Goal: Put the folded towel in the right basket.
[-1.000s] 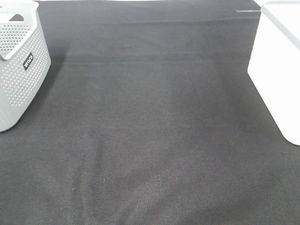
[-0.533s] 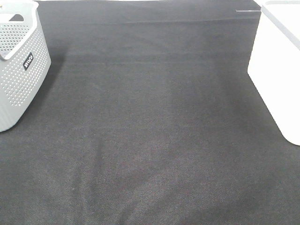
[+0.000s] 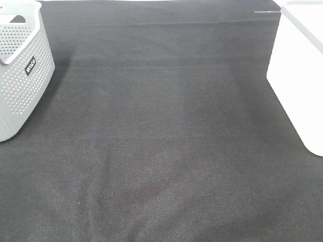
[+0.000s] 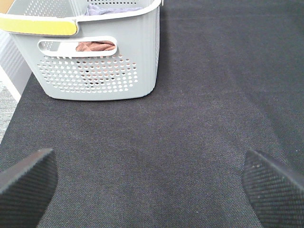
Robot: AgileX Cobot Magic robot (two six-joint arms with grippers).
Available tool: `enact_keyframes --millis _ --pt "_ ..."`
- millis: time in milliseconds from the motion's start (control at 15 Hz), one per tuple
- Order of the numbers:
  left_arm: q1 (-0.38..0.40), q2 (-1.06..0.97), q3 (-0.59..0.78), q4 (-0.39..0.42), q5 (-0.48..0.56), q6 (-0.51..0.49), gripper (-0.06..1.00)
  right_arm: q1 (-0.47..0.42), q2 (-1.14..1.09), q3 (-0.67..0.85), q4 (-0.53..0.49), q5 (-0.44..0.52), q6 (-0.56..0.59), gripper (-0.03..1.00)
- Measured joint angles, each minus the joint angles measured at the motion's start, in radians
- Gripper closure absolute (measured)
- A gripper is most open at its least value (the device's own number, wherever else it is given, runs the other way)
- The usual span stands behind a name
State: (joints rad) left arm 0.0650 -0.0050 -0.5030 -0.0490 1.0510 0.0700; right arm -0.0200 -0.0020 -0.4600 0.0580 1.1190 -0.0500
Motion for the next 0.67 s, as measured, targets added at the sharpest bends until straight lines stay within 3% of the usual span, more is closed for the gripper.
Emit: enact_keyframes --millis 667 --pt "0.0 0.0 0.0 0.0 0.0 0.0 -0.05 0.0 0.0 0.005 0.0 -0.011 -0.002 0.01"
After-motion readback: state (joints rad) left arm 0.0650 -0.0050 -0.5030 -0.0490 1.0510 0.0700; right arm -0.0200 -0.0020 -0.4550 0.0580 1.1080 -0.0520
